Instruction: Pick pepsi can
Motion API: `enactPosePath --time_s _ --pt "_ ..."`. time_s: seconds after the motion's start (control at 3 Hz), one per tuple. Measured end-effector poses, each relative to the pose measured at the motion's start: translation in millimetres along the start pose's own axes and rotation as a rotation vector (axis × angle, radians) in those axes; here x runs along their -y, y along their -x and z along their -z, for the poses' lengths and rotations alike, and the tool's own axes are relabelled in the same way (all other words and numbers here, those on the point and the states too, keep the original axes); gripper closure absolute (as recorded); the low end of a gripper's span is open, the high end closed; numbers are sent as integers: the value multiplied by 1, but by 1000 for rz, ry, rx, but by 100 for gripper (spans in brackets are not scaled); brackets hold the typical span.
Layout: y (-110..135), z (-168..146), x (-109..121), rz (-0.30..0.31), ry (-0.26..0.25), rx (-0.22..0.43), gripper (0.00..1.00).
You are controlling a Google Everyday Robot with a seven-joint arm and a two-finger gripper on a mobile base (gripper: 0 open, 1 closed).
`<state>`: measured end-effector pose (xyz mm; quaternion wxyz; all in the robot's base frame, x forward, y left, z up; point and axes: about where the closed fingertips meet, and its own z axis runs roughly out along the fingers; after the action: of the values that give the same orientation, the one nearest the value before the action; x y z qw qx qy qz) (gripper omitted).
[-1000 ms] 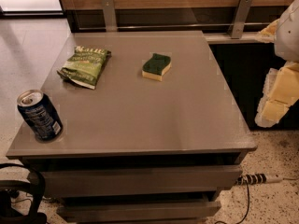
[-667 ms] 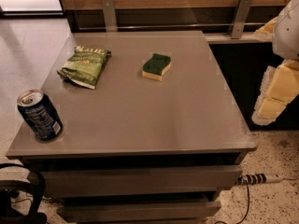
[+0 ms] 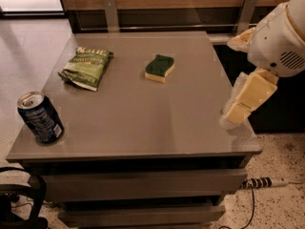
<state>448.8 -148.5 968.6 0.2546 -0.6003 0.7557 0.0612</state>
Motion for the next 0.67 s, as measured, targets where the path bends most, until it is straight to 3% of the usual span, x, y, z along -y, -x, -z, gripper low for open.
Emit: enactPosePath --time_s 0.67 --pt "65 -58 -23 3 76 353 0"
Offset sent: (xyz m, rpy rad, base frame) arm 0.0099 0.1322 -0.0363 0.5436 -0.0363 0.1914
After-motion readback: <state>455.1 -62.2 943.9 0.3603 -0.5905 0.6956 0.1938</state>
